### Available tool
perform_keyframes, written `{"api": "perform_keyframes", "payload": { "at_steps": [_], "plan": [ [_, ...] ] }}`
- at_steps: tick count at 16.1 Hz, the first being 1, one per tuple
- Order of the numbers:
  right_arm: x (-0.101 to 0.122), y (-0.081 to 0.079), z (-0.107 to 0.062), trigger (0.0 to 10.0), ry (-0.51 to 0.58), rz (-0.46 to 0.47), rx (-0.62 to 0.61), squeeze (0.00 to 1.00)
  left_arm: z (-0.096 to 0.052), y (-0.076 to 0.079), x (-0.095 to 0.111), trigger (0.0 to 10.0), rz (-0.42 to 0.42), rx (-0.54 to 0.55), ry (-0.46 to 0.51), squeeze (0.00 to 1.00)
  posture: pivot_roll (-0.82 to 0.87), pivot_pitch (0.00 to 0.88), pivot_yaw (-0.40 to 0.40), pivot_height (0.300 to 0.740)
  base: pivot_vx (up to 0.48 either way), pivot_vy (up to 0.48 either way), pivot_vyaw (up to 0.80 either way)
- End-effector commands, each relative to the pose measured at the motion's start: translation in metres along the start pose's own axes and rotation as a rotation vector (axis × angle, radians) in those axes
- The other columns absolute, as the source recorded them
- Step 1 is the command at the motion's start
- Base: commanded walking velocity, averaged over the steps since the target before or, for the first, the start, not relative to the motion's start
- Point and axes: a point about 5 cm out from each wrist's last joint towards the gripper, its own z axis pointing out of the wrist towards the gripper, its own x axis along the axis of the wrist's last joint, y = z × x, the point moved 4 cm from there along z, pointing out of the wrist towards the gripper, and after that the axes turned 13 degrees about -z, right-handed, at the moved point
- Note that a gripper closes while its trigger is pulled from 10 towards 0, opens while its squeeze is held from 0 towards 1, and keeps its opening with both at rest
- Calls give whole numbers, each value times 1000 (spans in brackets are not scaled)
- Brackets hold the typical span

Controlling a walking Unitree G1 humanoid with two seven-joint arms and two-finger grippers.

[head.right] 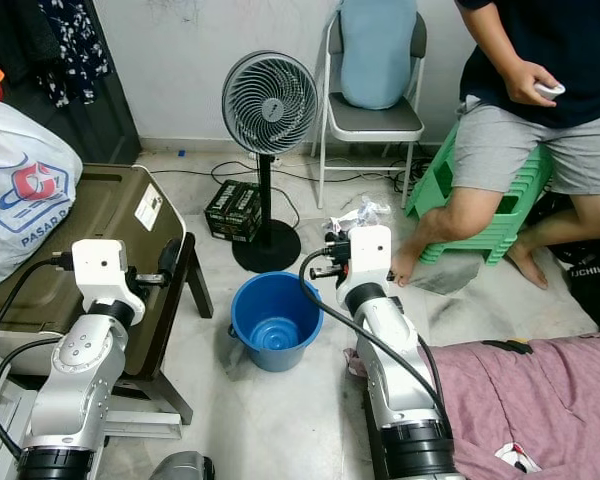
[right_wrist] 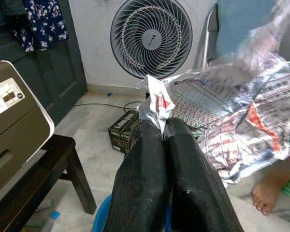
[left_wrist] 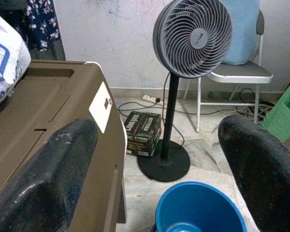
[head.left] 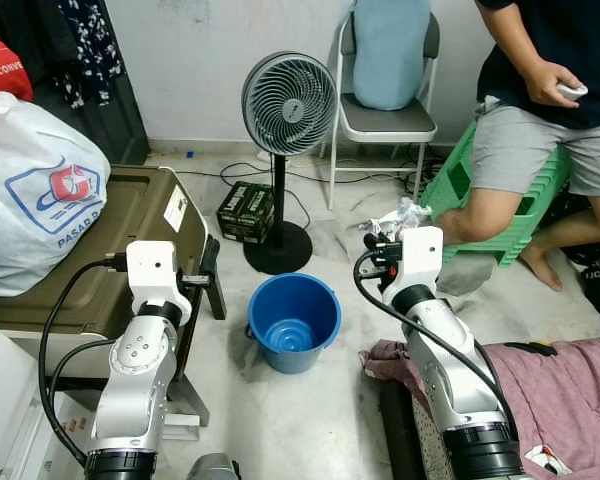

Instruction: Clean up the room

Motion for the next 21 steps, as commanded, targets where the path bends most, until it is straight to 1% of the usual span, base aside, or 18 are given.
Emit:
{"api": "perform_keyframes", "payload": {
  "at_steps": [1,5,7,9,21],
  "plan": [
    [4,1,0,10000,7,-5,-4,0,0,1,5,10000,-2,-12,17,0,-5,0,-63,740,0,0,0],
    [4,1,1,10000,10,12,-2,0,1,1,5,10000,-4,-12,18,0,-2,0,-65,740,0,0,0],
    [6,-1,1,10000,18,-20,8,0,1,1,5,10000,-4,-12,19,0,-2,0,-65,740,247,0,322],
    [6,-1,1,10000,17,-2,4,0,0,1,5,10000,-4,-14,18,0,-2,0,-65,740,251,0,700],
    [6,-1,3,10000,15,2,8,0,1,4,5,10000,-9,-19,22,0,4,0,-72,740,273,0,0]
  ]
}}
